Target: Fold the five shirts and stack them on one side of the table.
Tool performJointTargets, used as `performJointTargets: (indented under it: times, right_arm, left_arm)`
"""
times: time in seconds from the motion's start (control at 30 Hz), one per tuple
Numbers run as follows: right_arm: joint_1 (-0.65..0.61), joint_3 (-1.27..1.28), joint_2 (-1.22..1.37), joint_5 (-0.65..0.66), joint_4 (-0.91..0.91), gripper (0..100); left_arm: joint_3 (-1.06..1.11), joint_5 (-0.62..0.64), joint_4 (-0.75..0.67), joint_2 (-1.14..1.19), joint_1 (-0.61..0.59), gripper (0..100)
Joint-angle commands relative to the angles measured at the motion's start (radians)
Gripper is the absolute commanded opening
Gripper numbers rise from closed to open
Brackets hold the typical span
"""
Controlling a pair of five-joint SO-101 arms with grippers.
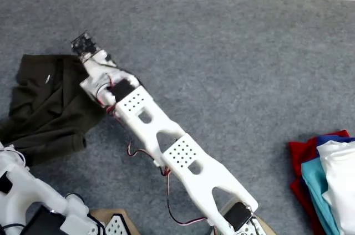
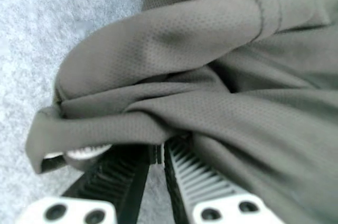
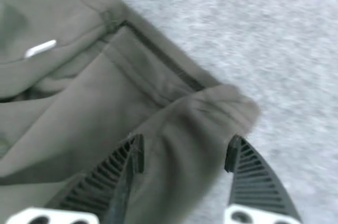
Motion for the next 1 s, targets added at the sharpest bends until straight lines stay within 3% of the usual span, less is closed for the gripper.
performJointTargets:
  times: [0.0,0.33,0.47,0.5,0.7,0.87,0.97]
  right_arm:
    - [-0.024,0.005,-0.048,-0.003,-0.027,24.8]
    - [0.016,0.130,-0.048,0.002,-0.028,23.4]
    - [0.061,0.157,-0.048,0.123,-0.005,4.3]
    - [0.071,0.154,-0.048,0.158,0.024,0.0]
    - [0.143,0.044,-0.071,0.192,0.358,0.7]
    - [0.179,-0.226,-0.070,0.196,0.687,0.7]
    - [0.206,-0.239,-0.107,0.193,0.816,0.7]
  left_arm:
    - [0.008,0.005,-0.015,-0.004,0.010,1]
    - [0.007,0.005,-0.015,-0.004,0.010,1]
    - [0.002,0.003,-0.015,-0.004,0.008,1]
    - [0.001,0.003,-0.015,-0.004,0.008,1]
    - [-0.001,0.006,-0.017,-0.010,0.018,1]
    - [-0.019,0.008,-0.017,-0.007,0.105,1]
    - [-0.036,0.018,-0.017,-0.005,0.162,1]
